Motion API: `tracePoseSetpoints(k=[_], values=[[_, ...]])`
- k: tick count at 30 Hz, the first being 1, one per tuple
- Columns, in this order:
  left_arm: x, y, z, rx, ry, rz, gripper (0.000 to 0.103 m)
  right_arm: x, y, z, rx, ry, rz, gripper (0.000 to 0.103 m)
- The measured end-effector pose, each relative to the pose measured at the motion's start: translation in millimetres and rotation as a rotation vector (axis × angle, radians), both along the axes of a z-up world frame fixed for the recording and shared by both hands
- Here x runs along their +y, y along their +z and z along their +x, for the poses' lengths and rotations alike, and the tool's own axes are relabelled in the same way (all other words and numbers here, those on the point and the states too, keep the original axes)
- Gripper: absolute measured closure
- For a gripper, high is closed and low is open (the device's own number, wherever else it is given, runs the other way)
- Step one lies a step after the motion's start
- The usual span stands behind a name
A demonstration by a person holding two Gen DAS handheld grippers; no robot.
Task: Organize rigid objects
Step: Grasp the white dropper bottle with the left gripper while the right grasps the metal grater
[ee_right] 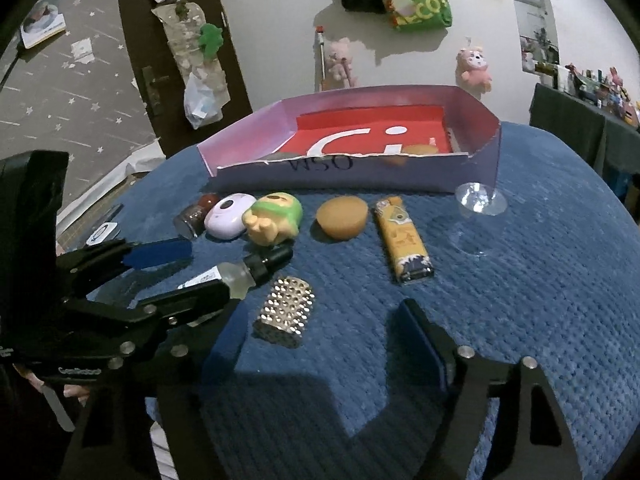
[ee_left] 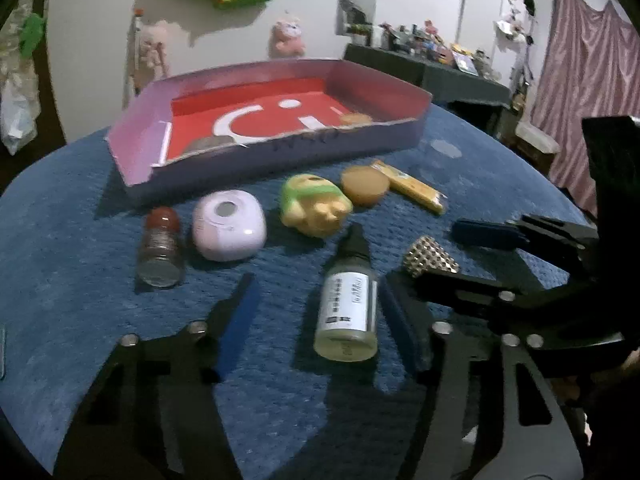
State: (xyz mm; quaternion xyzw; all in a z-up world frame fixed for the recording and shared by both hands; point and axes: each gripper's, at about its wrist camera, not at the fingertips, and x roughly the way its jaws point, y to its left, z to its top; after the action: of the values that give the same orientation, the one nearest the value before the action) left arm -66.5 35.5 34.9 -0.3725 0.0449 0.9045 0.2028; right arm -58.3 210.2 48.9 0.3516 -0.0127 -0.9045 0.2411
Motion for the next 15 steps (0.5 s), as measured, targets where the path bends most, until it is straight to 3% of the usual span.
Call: tracePoseSetpoints(k=[6,9,11,15], values=[[6.7,-6.2,-1.2,-0.005,-0.025,-0.003,0.062,-10.2,-1.5,0.6,0.014,0.032,0.04,0.043],[8.5,-6.0,0.0,-0.004,-0.037,0.012,0.075,-14.1,-2.4,2.6,0.028,0.051,0.055,0.052],[9.1,-5.0,0.8,-0.007,-0.033,0.016,0.076,-20.6,-3.8,6.2,0.044,0.085,0.073,0.072],[6.2,-1.5,2.4,-0.013,-0.026,0.041,0.076,-25.4,-1.6,14.3,0.095,0.09,0.084,0.073]])
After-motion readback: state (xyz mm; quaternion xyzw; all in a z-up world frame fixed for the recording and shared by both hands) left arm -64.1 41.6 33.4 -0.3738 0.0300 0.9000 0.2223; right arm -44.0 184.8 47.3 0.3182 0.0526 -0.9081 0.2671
